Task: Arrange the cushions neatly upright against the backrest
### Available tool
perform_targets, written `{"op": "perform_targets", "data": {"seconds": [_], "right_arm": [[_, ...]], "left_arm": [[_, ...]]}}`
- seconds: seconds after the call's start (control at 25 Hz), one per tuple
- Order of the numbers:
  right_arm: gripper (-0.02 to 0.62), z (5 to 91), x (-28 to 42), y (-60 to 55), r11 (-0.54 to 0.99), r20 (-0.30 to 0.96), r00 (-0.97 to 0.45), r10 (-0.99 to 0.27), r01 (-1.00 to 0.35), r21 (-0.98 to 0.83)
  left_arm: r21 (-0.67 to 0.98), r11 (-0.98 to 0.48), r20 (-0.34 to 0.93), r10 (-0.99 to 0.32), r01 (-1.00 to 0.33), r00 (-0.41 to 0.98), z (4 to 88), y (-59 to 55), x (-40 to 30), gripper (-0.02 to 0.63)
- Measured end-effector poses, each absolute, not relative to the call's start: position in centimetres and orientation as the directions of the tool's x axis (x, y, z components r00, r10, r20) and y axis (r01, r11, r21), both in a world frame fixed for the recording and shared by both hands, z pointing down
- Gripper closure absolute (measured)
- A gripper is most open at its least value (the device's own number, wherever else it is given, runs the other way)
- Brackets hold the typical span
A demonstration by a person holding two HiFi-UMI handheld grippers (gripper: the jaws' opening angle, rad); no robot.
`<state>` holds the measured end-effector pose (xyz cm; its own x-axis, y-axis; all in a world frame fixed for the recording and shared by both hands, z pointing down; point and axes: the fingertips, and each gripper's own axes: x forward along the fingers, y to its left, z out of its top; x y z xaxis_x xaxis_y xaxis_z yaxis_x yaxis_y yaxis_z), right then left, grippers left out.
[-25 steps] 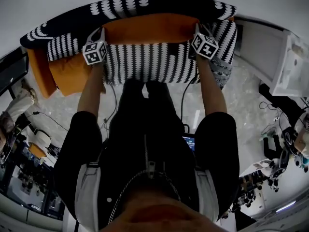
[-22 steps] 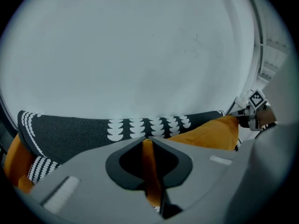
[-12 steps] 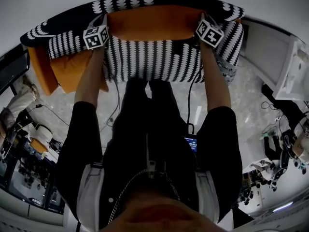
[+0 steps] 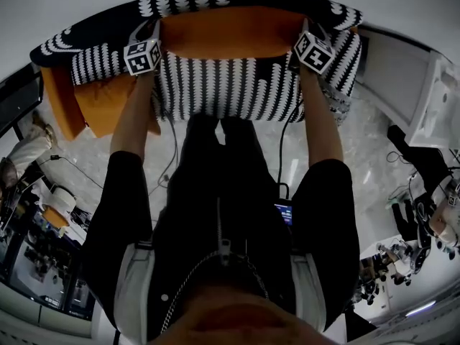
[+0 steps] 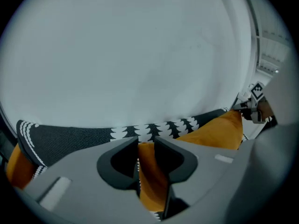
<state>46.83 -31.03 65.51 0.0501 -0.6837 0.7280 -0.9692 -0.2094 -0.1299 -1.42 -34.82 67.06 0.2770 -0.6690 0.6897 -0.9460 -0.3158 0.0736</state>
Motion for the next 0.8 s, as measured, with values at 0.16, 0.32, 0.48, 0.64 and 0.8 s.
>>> {"op": "perform_targets", "data": {"seconds": [0.16,0.32,0.48,0.64,0.8], "right_arm": [[0.472,63.4,46.7,-30.0,-0.187,0.678,0.035,-0.734,-0.970,-0.152],[0.476,61.6,45.3,-29.1,-0.132,0.638,-0.012,-0.770,-0.975,-0.177],[0.584,58.7,42.5,-28.6,-0.036,0.576,-0.077,-0.814,-0.983,-0.182],[0.592,56.4,37.7,-27.5,0.099,0.544,-0.174,-0.821,-0.982,-0.164],[0.592,55.6,29.0,-25.9,0.260,0.534,-0.320,-0.783,-0.948,-0.186]], "left_arm": [[0.102,-0.269,0.659,-0.703,-0.958,0.268,65.8,-32.9,-2.5,0.465],[0.114,-0.212,0.641,-0.730,-0.970,0.235,64.2,-29.4,-3.7,0.451],[0.118,-0.137,0.623,-0.761,-0.983,0.181,62.2,-24.8,-4.7,0.487],[0.146,-0.088,0.619,-0.769,-0.985,0.160,61.4,-19.9,-5.4,0.595],[0.168,-0.034,0.621,-0.773,-0.985,0.133,60.8,-14.5,-8.6,0.595]]}}
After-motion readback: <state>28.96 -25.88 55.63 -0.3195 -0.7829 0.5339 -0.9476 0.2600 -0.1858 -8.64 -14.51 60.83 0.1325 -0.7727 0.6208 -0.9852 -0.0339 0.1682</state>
